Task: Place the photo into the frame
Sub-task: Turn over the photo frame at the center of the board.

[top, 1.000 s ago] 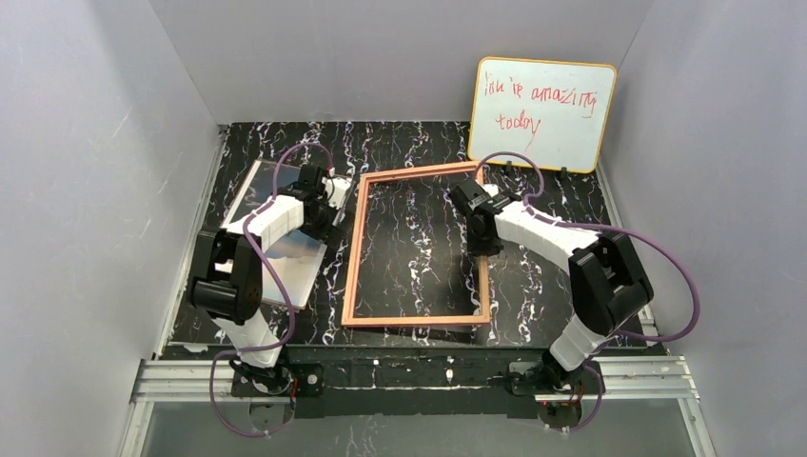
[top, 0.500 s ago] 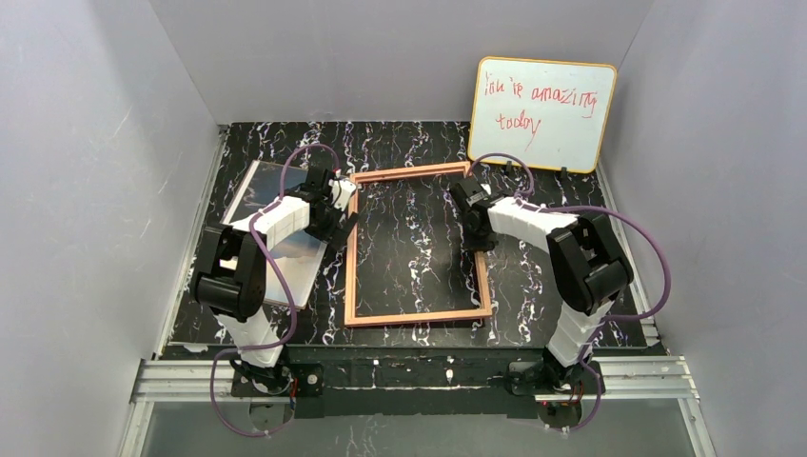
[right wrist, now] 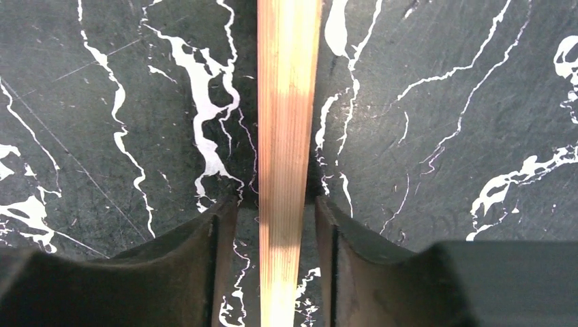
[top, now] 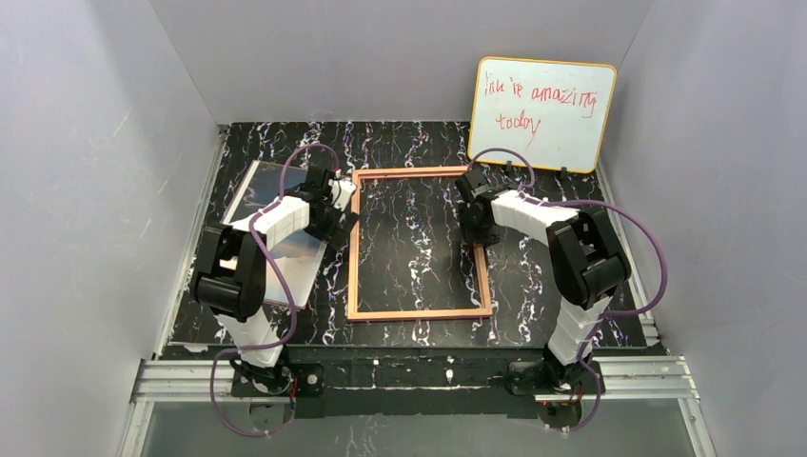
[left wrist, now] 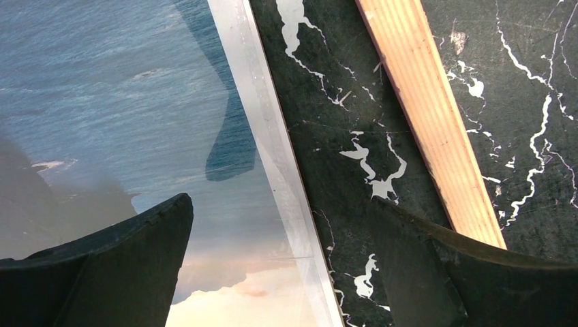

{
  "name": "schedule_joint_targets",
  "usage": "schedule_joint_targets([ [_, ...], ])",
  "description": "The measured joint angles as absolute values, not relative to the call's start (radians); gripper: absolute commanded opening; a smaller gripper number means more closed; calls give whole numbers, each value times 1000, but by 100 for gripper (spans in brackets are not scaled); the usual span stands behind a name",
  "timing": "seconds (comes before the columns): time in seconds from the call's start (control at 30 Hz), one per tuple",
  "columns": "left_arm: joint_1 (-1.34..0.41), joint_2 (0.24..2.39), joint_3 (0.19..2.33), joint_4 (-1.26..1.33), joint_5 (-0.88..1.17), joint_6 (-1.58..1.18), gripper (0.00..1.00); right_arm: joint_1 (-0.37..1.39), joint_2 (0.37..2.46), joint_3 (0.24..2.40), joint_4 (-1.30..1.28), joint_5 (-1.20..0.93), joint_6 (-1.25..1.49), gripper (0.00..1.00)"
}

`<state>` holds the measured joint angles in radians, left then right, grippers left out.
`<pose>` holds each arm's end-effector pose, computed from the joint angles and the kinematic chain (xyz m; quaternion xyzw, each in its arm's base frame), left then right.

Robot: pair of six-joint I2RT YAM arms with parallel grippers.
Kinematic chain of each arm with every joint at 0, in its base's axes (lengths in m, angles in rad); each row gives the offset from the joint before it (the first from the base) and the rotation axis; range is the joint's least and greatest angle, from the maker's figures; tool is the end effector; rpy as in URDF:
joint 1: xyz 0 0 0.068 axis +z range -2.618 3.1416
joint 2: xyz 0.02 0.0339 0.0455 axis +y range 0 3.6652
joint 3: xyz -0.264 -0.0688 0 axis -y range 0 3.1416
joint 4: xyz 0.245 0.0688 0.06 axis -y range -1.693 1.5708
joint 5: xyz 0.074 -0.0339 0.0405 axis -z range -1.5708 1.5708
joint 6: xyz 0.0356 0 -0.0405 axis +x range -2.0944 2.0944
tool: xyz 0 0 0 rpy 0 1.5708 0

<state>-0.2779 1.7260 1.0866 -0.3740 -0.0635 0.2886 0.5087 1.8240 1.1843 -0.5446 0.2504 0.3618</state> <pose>0.3383 -0.0942 0.1833 0.2602 0.9251 0.0320 0.2748 0.3182 0.1673 0.1705 -0.0475 0.9728 -0.0308 0.2244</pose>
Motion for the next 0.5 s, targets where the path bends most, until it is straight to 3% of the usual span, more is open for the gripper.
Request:
schedule_joint_targets([
  [0.13,-278,1726,1087,-374,-64,291,98,508,1826,1190,-543,227,348,66],
  [0.5,-278,1726,1087,-374,-54,291,98,480,1828,1281,-577,144,346,64],
])
